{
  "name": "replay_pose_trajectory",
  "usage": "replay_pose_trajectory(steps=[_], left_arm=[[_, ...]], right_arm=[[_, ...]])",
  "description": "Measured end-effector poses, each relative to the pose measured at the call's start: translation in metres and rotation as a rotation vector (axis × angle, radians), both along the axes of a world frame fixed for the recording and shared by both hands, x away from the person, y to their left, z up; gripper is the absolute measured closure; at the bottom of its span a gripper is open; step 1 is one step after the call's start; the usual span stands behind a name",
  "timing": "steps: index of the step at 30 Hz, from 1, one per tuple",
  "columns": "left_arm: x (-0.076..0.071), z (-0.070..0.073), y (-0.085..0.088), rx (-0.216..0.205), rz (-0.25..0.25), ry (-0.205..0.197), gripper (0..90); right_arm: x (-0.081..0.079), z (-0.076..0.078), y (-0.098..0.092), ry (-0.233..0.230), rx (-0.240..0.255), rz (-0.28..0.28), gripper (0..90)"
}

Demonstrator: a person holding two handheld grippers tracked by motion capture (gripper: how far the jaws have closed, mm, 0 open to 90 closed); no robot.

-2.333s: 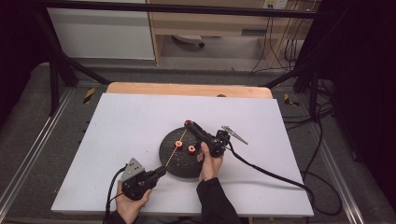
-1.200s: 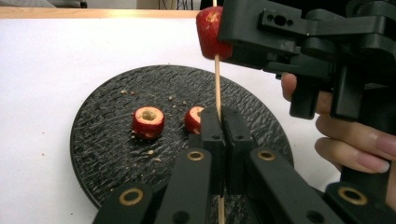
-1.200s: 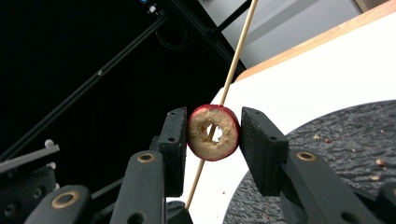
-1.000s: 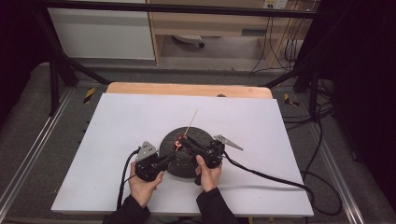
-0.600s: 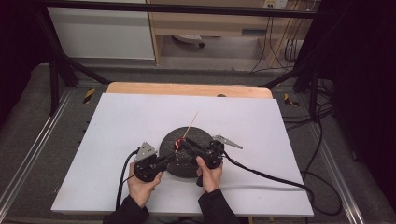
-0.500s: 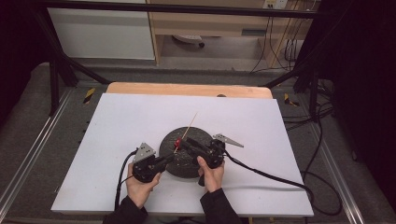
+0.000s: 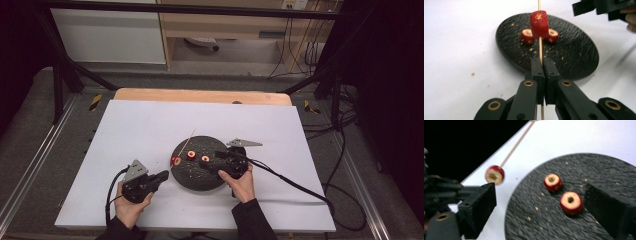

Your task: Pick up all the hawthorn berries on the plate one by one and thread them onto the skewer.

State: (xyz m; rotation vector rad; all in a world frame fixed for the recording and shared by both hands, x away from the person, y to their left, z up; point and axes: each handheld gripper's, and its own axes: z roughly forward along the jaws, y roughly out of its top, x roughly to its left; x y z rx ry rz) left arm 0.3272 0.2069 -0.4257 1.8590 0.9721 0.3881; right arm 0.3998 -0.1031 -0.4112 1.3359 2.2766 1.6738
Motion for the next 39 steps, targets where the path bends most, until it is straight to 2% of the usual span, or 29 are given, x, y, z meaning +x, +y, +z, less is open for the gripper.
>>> replay_pose_trajectory(steps=[7, 9, 13, 17, 31, 37, 39], left_arm=[[-0.006, -0.002, 0.017, 0.038, -0.008, -0.009, 88.3], [-0.007, -0.004, 0.021, 0.053, -0.017, -0.002, 88.3], [-0.010, -0.006, 0.027, 0.069, -0.025, 0.000, 88.3], [-0.014, -0.006, 0.032, 0.067, -0.031, 0.001, 88.3], [-0.013, -0.011, 0.035, 0.078, -0.036, 0.010, 88.3], [-0.012, -0.012, 0.035, 0.073, -0.034, 0.015, 88.3], [-0.012, -0.012, 0.035, 0.073, -0.034, 0.015, 88.3]], right_arm=[[0.006, 0.002, -0.005, 0.022, -0.164, 0.042, 9.1], [0.008, 0.004, -0.004, 0.022, -0.230, 0.050, 8.9], [0.013, 0.009, 0.000, 0.020, -0.303, 0.081, 9.0], [0.018, 0.015, 0.004, 0.006, -0.376, 0.103, 9.0], [0.046, 0.022, 0.031, 0.053, -0.535, 0.152, 12.7], [0.059, 0.022, 0.044, 0.086, -0.558, 0.174, 18.4], [0.063, 0.020, 0.047, 0.104, -0.583, 0.185, 22.2]])
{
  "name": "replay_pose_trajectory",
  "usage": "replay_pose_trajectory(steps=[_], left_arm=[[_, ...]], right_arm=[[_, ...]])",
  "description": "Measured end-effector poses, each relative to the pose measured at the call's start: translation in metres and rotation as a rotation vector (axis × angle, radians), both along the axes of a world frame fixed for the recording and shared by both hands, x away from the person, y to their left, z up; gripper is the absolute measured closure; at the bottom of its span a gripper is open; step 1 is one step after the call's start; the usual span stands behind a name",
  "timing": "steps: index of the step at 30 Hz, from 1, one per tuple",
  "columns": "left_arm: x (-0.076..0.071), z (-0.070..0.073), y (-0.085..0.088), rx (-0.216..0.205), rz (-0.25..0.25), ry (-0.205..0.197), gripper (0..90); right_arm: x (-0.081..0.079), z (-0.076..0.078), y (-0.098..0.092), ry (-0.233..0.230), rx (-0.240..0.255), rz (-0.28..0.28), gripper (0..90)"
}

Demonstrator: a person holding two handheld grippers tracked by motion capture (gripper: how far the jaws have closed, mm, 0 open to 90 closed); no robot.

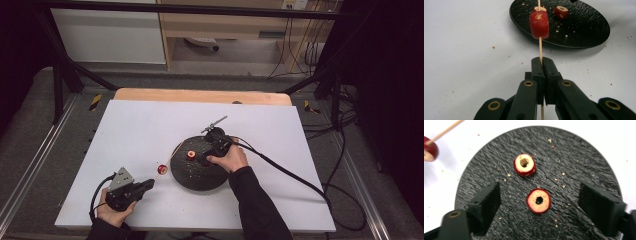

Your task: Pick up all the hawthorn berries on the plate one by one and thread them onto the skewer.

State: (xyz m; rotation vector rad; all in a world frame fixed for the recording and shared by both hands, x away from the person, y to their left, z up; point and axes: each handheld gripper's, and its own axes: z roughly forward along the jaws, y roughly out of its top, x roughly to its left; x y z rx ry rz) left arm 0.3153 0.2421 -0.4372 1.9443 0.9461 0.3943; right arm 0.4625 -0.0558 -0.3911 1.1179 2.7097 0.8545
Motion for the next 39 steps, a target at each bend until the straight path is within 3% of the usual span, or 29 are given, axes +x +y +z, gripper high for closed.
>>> replay_pose_trajectory(steps=[9, 17, 25, 39], left_arm=[[0.001, -0.001, 0.000, 0.001, -0.001, 0.004, 88.3], [0.001, -0.002, -0.001, 0.004, -0.005, 0.007, 88.3], [0.000, -0.002, -0.001, 0.004, -0.005, 0.007, 88.3], [0.001, -0.002, -0.002, 0.007, -0.008, 0.007, 88.3]], right_arm=[[0.010, -0.010, 0.004, 0.070, -0.071, 0.018, 39.5], [0.013, -0.011, 0.003, 0.114, -0.061, 0.026, 50.8], [0.014, -0.017, 0.005, 0.153, -0.064, 0.033, 55.6], [0.016, -0.019, 0.005, 0.181, -0.071, 0.025, 60.1]])
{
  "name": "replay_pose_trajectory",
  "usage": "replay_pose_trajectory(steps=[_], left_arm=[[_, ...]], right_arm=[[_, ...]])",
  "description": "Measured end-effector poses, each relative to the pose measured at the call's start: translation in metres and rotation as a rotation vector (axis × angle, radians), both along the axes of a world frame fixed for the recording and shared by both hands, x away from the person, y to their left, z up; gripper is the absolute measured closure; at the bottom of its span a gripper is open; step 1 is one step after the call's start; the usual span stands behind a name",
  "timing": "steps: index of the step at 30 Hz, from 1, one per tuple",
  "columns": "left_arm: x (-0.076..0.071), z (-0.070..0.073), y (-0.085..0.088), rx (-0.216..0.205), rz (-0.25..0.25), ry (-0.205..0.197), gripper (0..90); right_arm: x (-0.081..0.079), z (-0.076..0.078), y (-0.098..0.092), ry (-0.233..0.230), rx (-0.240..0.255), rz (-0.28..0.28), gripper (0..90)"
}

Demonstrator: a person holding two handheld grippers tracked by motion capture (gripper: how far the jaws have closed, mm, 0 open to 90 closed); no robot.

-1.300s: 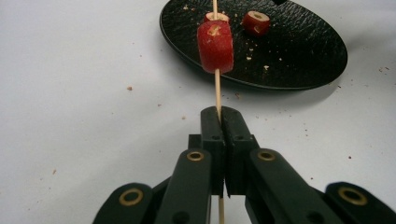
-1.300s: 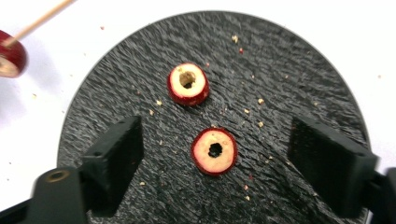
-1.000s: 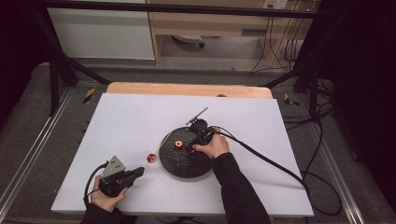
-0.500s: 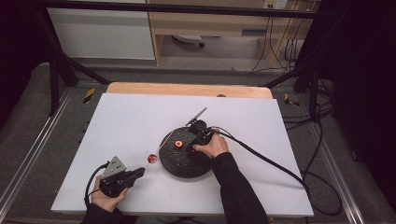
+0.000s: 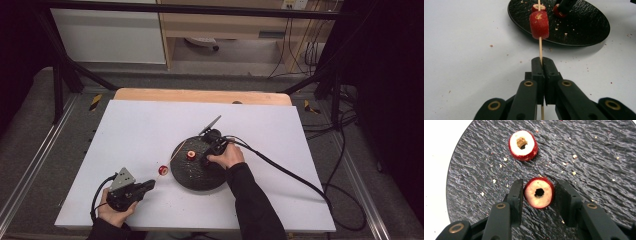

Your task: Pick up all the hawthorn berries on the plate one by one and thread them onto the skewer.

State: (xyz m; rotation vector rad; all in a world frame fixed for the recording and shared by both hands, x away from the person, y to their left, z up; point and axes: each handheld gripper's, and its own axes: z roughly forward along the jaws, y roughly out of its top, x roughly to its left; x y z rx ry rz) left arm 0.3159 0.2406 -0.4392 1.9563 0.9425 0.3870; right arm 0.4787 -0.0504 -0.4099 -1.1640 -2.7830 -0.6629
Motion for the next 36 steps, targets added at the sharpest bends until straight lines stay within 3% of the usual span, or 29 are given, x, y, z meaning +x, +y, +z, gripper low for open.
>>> replay_pose_trajectory(steps=[9, 25, 32, 36], left_arm=[[0.000, 0.000, 0.000, -0.002, 0.002, -0.002, 88.3], [-0.001, 0.000, -0.001, 0.000, 0.001, -0.006, 88.3], [-0.002, 0.000, -0.002, -0.008, 0.005, -0.010, 88.3], [-0.002, 0.000, -0.002, -0.013, 0.007, -0.011, 88.3]], right_arm=[[0.001, 0.001, -0.001, -0.004, 0.007, -0.015, 60.8], [-0.010, 0.023, -0.008, -0.032, 0.083, -0.047, 61.0], [-0.019, 0.028, -0.014, -0.058, 0.164, -0.077, 61.0], [-0.026, 0.028, -0.021, -0.082, 0.236, -0.107, 61.1]])
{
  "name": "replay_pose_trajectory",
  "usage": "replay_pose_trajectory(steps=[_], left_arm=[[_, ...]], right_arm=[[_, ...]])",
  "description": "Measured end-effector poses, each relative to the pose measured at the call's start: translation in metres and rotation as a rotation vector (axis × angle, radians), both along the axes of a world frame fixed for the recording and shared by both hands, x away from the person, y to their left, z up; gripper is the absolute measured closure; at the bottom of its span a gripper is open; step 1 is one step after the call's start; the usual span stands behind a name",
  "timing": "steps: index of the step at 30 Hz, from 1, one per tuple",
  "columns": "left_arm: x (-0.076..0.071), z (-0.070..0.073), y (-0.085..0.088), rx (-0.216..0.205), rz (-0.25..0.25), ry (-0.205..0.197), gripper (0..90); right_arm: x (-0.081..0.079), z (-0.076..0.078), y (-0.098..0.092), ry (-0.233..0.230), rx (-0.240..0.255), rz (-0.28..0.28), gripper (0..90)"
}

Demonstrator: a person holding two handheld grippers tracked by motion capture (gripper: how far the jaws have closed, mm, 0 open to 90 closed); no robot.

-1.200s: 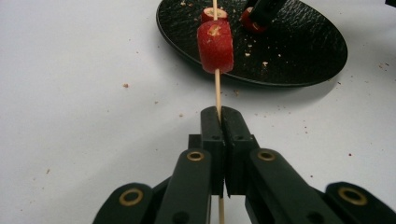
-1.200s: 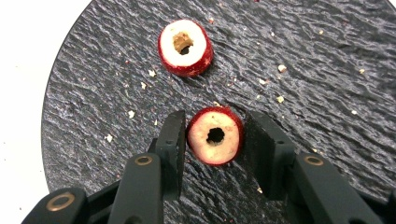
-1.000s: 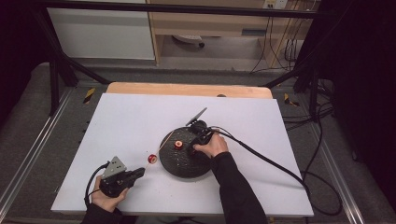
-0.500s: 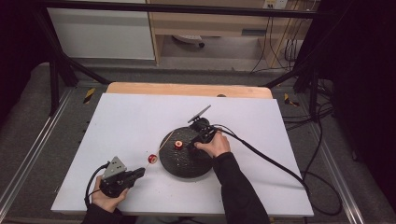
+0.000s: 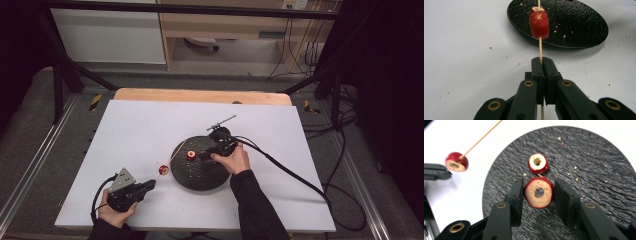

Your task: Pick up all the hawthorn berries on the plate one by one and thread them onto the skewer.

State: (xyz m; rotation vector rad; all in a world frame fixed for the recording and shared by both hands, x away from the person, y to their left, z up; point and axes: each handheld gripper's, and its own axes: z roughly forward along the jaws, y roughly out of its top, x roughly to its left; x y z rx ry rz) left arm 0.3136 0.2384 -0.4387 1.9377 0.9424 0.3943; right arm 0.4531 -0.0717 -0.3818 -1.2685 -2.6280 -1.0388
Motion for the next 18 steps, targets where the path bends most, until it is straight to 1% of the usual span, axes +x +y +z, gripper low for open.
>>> replay_pose_trajectory(steps=[1, 3, 6, 7, 9, 12, 15, 18], left_arm=[[0.000, 0.000, 0.000, 0.000, 0.000, 0.000, 88.3], [0.000, 0.000, 0.000, -0.001, 0.000, 0.000, 88.3], [0.000, 0.000, -0.001, -0.002, -0.002, -0.001, 88.3], [-0.001, 0.000, -0.001, -0.002, -0.002, -0.001, 88.3], [-0.001, 0.000, -0.001, -0.003, -0.002, -0.001, 88.3], [-0.001, 0.000, -0.002, -0.006, -0.003, -0.003, 88.3], [-0.001, 0.000, -0.003, -0.010, -0.002, -0.003, 88.3], [-0.002, 0.000, -0.004, -0.014, -0.001, -0.004, 88.3]], right_arm=[[-0.001, 0.000, -0.001, -0.005, 0.014, -0.004, 61.0], [-0.005, -0.001, -0.005, -0.016, 0.061, -0.023, 61.0], [-0.009, -0.003, -0.009, -0.042, 0.100, -0.040, 61.0], [-0.011, -0.004, -0.011, -0.048, 0.126, -0.051, 61.1], [-0.014, -0.005, -0.013, -0.059, 0.159, -0.064, 61.1], [-0.019, -0.008, -0.018, -0.074, 0.224, -0.089, 61.1], [-0.024, -0.010, -0.020, -0.087, 0.261, -0.110, 61.1], [-0.028, -0.011, -0.022, -0.103, 0.315, -0.133, 61.1]])
